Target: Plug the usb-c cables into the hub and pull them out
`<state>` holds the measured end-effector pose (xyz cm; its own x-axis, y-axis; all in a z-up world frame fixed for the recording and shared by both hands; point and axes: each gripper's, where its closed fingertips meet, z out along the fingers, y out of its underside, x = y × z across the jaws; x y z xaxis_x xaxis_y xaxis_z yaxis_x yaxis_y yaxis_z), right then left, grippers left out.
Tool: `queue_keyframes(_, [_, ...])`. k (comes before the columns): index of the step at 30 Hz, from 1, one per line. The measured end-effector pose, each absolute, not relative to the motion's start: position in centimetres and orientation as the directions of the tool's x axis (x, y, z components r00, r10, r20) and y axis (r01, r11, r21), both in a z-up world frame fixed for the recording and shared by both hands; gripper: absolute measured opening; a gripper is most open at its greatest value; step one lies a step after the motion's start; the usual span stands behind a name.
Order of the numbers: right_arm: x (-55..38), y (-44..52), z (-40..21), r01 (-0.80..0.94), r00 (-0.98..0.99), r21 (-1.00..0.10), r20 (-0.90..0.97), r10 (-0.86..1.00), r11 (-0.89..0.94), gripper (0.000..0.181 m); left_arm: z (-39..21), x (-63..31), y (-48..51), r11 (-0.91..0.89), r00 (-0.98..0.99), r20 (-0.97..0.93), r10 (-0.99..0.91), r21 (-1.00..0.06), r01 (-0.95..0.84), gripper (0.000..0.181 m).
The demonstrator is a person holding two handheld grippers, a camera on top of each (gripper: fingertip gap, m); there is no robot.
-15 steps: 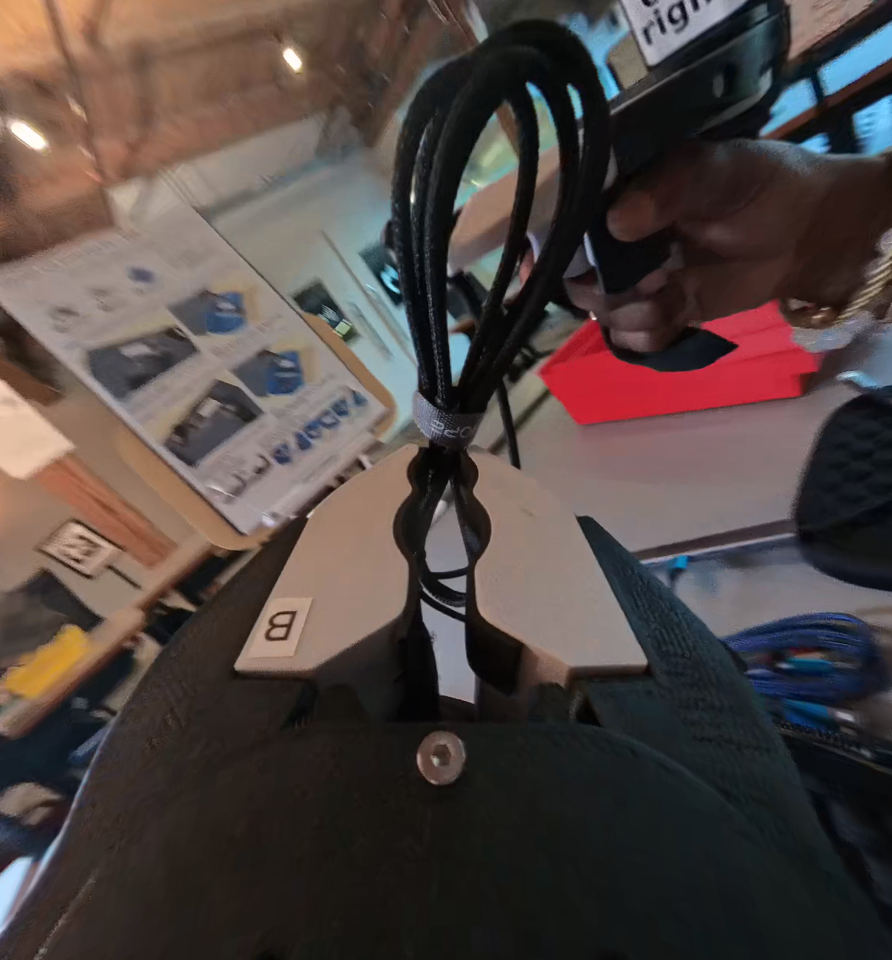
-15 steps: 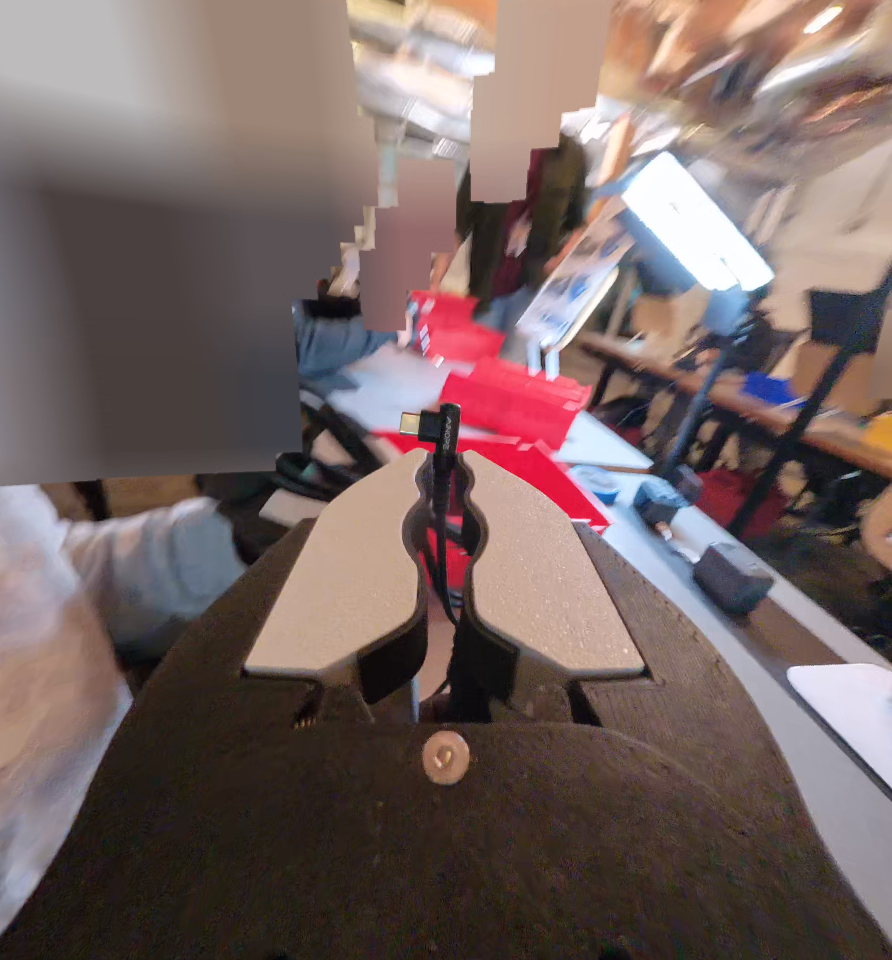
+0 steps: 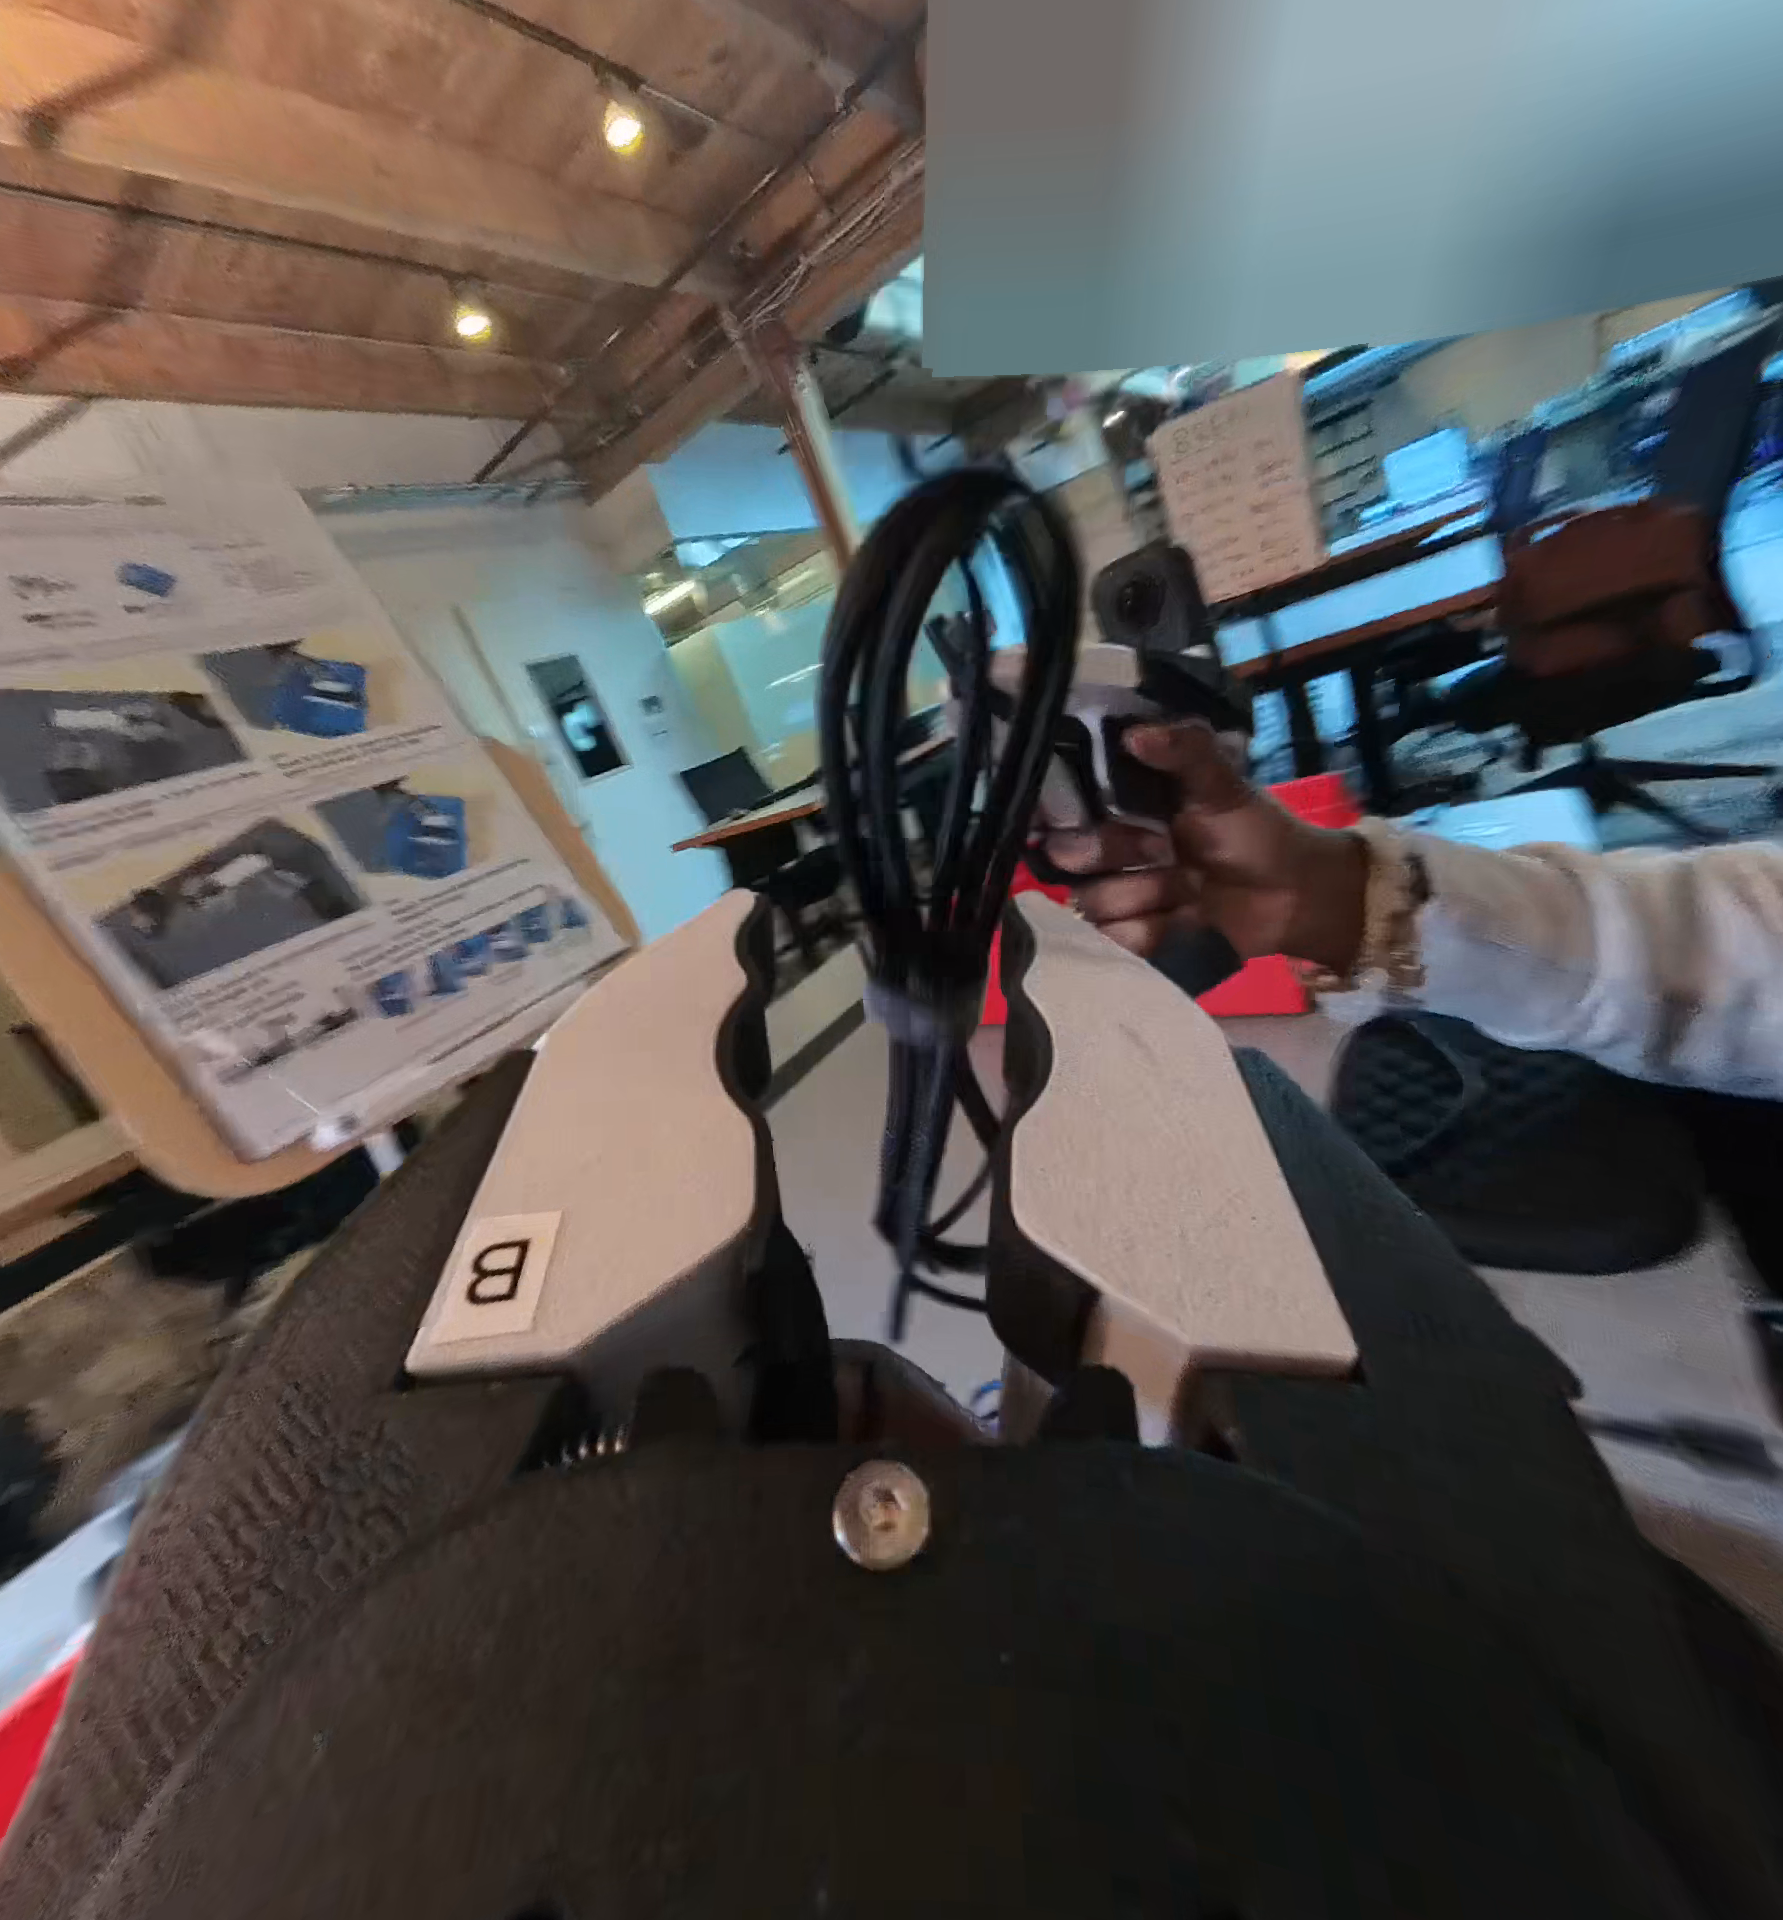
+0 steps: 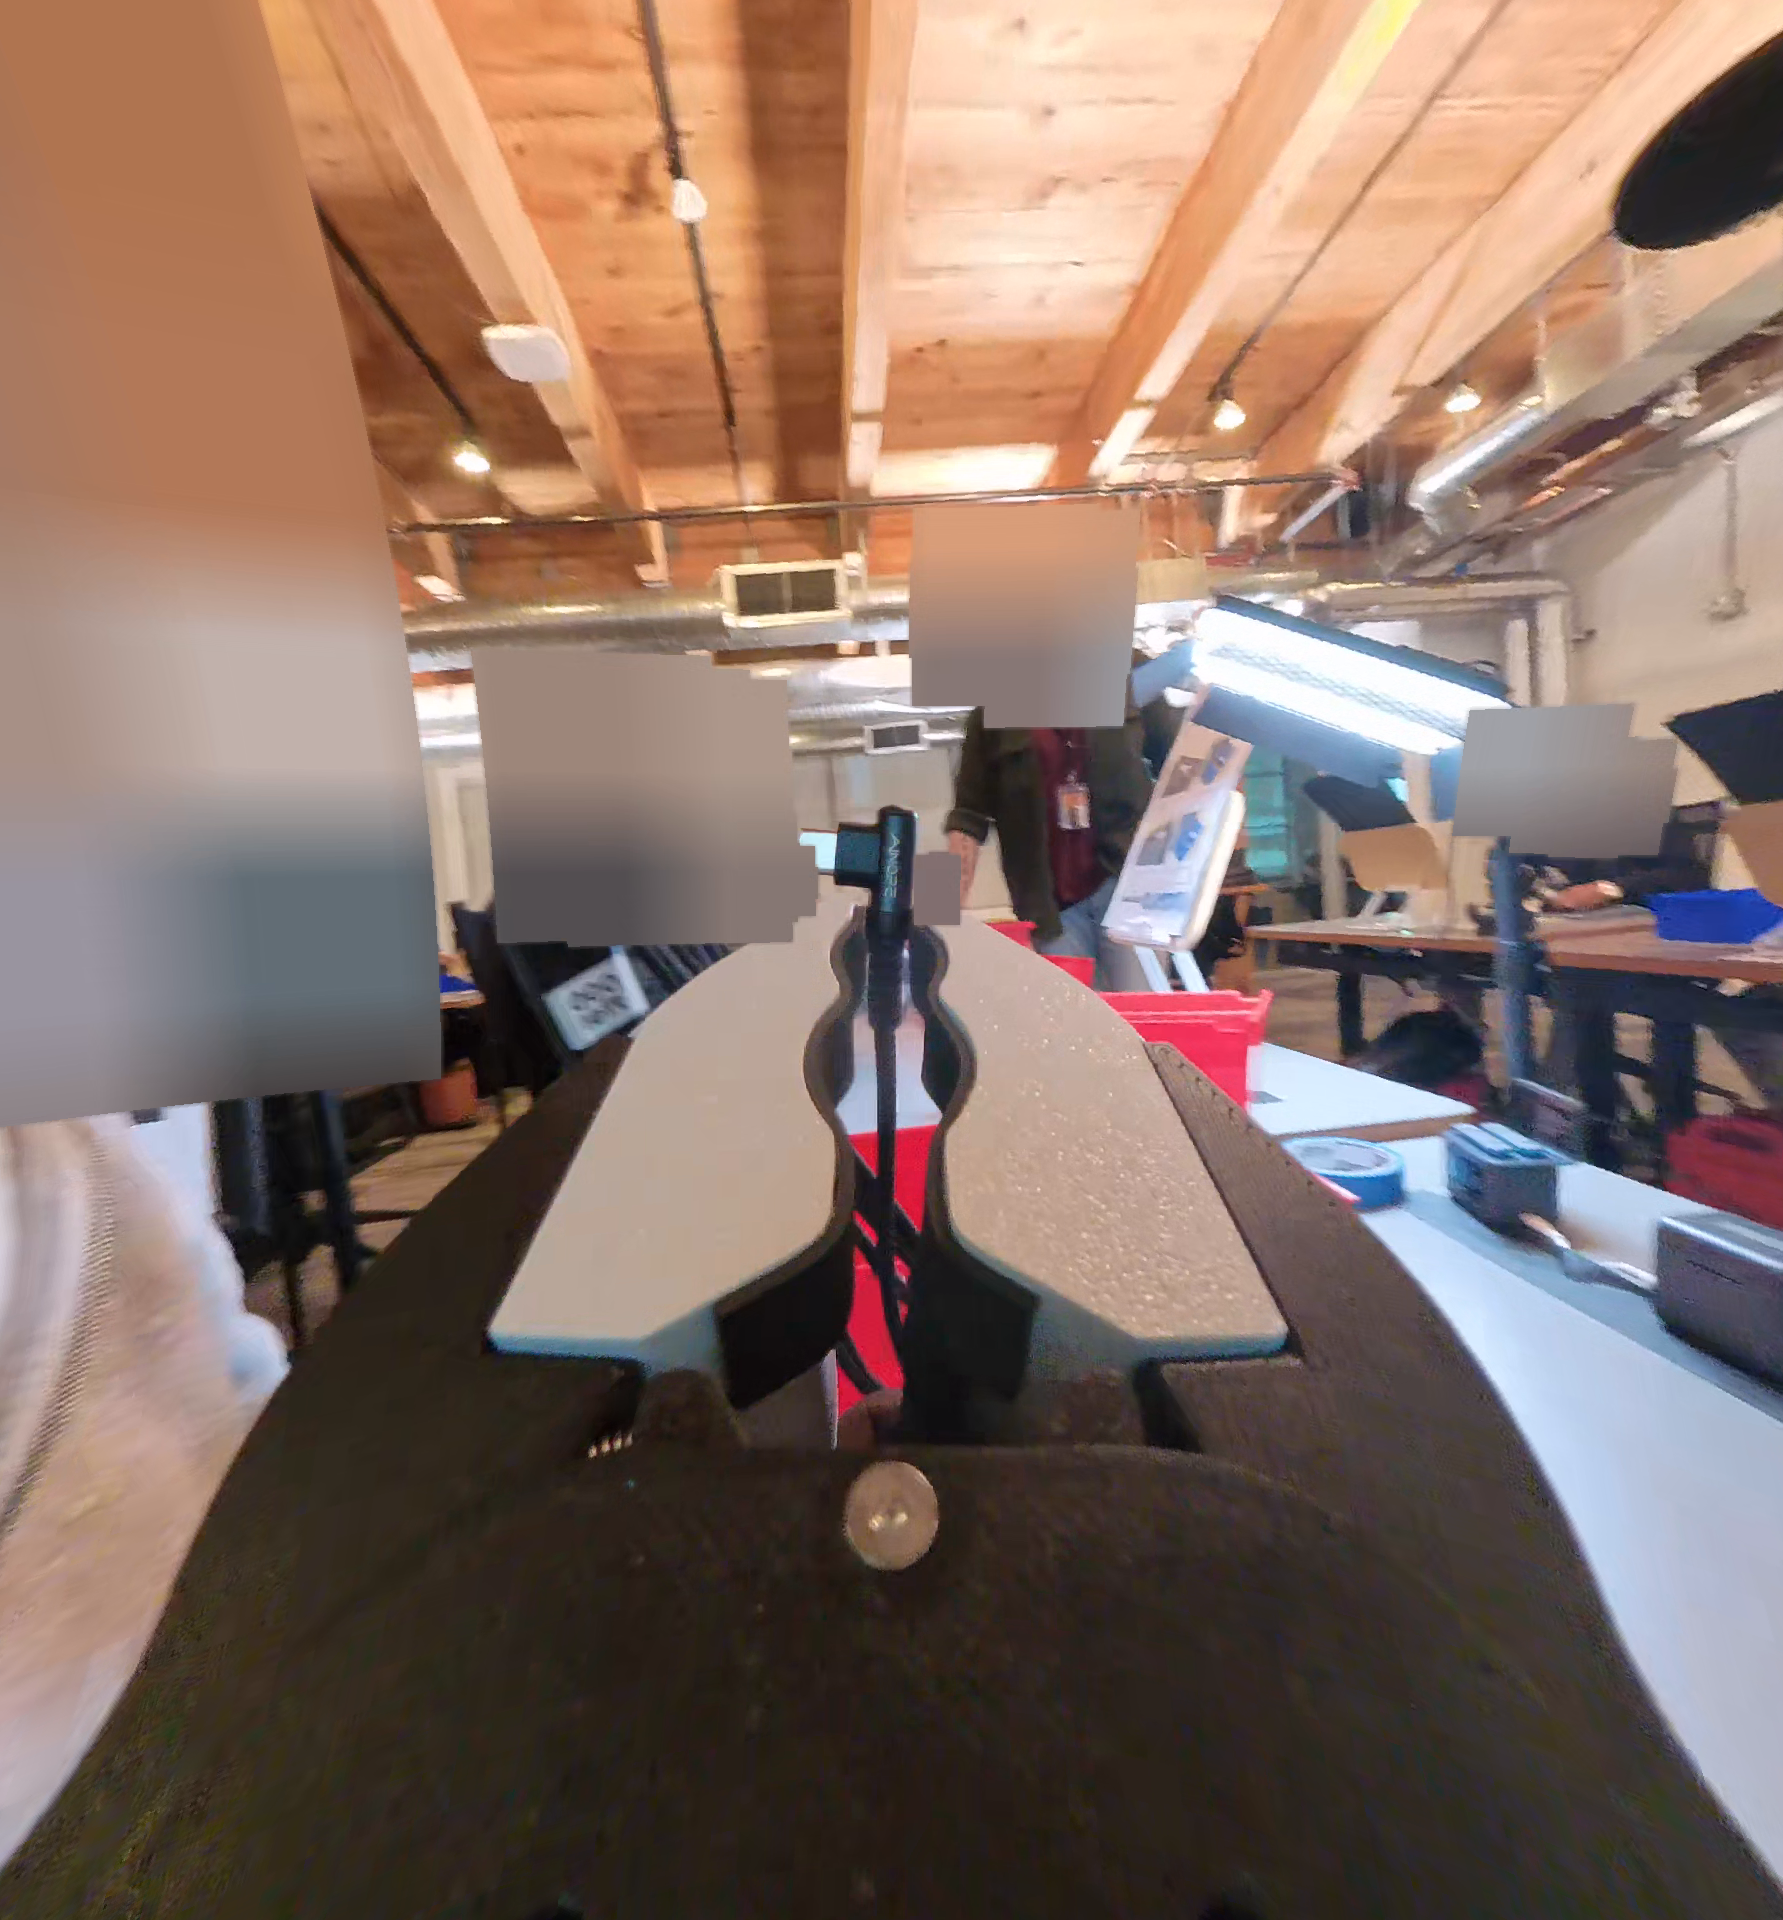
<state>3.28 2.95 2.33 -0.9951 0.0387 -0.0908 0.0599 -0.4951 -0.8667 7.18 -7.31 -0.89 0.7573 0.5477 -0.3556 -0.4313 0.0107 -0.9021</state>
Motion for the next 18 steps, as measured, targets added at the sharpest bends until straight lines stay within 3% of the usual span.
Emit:
queue_keyframes(1, [2.4, 2.5, 2.5, 0.053, -0.992, -0.871, -0.102, 0.075, -0.489, 0.007, -0.5, 5.7, -7.9, -0.054, 0.700, -0.366, 0.613, -0.904, -0.425, 0.041])
queue_keyframes(4, [-1.1, 1.0, 2.8, 0.016, -0.978, -0.906, -0.102, 0.182, -0.422, 0.007, 0.0, 1.6, -10.7, -0.349, 0.457, -0.484, 0.746, -0.869, -0.349, 0.045])
queue_keyframes(8, [-4.2, -0.6, 3.4, 0.000, -0.972, -0.936, -0.082, 0.220, -0.351, 0.007, 1.2, 1.0, -12.3, -0.372, 0.429, -0.443, 0.787, -0.896, -0.244, 0.046])
queue_keyframes(10, [-5.0, -0.8, 3.3, -0.011, -0.969, -0.939, -0.075, 0.235, -0.343, 0.007, 1.0, 0.8, -13.6, -0.398, 0.416, -0.435, 0.798, -0.900, -0.178, 0.055])
queue_keyframes(18, [-3.9, -0.8, 1.5, 0.161, -0.972, -0.891, -0.217, 0.086, -0.425, 0.007, 2.2, 3.2, -6.7, 0.014, 0.655, -0.169, 0.736, -0.964, -0.265, 0.055])
